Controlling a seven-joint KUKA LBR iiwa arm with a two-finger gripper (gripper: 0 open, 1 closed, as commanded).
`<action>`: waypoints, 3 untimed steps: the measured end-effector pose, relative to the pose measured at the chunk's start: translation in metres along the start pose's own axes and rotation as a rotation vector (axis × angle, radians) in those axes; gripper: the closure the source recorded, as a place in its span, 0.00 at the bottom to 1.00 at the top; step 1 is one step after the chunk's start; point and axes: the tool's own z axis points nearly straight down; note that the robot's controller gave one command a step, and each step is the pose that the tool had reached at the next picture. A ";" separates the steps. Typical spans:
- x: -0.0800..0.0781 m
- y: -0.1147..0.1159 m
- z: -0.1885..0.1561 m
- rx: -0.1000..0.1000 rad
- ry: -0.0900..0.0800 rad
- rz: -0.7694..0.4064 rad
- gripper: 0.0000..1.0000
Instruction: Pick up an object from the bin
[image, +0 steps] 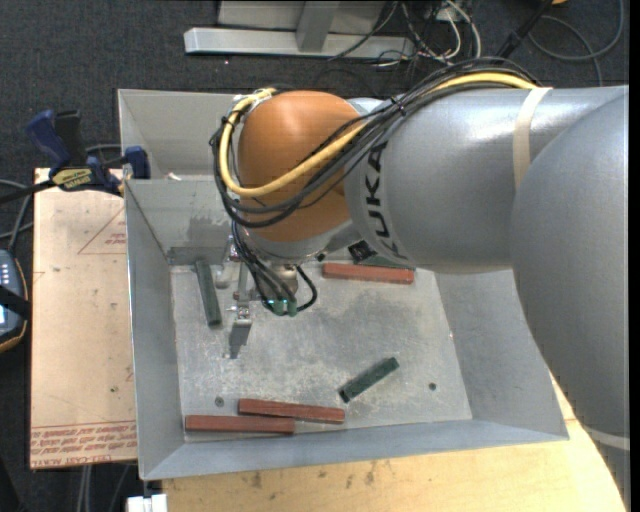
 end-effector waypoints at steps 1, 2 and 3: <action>-0.002 -0.001 -0.005 -0.001 -0.008 0.003 0.00; -0.011 -0.025 0.031 -0.002 -0.009 0.072 0.00; -0.013 -0.036 0.047 0.001 -0.005 0.102 0.00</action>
Offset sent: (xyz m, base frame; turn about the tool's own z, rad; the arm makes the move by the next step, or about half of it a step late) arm 0.0131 -0.0353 -0.0448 0.1017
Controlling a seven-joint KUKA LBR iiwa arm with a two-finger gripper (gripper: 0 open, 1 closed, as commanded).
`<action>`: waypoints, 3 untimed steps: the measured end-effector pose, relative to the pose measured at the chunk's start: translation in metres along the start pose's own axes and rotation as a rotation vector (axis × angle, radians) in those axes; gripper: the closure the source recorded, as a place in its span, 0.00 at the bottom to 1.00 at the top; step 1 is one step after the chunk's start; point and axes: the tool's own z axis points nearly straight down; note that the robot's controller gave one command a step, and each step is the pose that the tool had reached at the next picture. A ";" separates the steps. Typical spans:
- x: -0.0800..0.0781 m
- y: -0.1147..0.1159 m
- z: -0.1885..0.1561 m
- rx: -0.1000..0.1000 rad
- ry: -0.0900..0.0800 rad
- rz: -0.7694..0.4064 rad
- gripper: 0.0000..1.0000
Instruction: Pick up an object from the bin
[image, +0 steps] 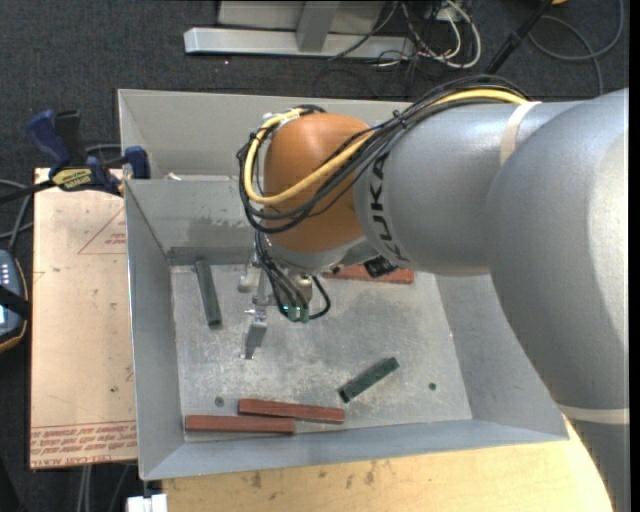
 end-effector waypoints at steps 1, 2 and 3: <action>0.031 0.003 0.011 -0.003 -0.009 -0.138 0.00; 0.060 0.002 0.000 -0.001 0.002 -0.248 0.00; 0.069 0.001 0.010 -0.003 -0.005 -0.084 0.00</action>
Offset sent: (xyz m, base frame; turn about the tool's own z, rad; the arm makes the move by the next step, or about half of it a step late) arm -0.0766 0.0076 0.0291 -0.0793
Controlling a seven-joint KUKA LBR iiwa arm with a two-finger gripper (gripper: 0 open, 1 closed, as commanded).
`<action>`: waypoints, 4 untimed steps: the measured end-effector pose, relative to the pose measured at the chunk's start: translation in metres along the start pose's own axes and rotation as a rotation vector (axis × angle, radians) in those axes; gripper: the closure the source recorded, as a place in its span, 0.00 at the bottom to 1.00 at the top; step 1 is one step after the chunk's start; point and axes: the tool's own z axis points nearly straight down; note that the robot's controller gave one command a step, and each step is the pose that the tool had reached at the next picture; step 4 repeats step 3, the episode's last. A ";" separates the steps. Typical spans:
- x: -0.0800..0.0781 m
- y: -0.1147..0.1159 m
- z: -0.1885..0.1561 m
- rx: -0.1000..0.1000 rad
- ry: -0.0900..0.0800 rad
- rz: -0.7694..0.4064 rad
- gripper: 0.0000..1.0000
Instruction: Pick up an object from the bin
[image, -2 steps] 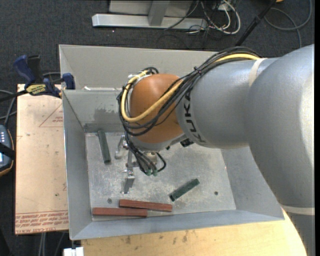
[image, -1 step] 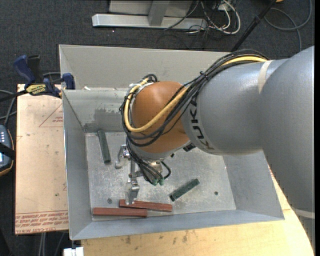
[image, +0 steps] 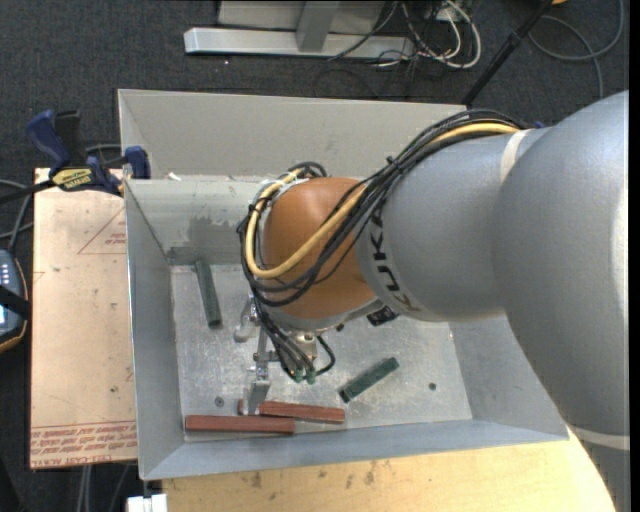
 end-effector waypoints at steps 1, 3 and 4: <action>0.002 -0.035 0.066 -0.001 -0.002 -0.328 1.00; -0.025 -0.045 -0.088 0.000 -0.003 -0.410 1.00; -0.025 -0.045 -0.088 0.000 -0.003 -0.410 1.00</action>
Offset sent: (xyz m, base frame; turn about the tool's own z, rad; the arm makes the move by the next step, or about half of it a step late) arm 0.0000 0.0000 0.0000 0.0000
